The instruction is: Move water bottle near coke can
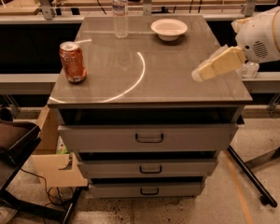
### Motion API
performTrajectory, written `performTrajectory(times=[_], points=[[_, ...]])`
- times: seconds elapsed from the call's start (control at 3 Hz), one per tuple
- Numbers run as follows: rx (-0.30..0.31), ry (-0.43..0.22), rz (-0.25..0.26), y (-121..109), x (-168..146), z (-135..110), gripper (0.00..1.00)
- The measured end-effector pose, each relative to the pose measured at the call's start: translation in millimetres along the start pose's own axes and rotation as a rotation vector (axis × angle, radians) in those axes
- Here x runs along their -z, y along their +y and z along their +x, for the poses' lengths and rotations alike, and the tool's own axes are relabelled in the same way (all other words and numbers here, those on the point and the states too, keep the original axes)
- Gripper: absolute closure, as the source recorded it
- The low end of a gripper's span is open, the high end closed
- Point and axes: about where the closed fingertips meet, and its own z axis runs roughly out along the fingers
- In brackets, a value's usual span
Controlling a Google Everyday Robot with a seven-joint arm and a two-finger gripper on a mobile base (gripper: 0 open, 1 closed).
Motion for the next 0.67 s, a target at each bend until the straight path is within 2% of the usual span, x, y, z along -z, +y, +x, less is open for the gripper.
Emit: performTrajectory(times=[0.33, 0.67], points=[[0.008, -0.107, 0.06, -24.2, -8.9, -31.3, 0.0], [0.008, -0.107, 0.06, -24.2, -9.0, -31.4, 0.0]])
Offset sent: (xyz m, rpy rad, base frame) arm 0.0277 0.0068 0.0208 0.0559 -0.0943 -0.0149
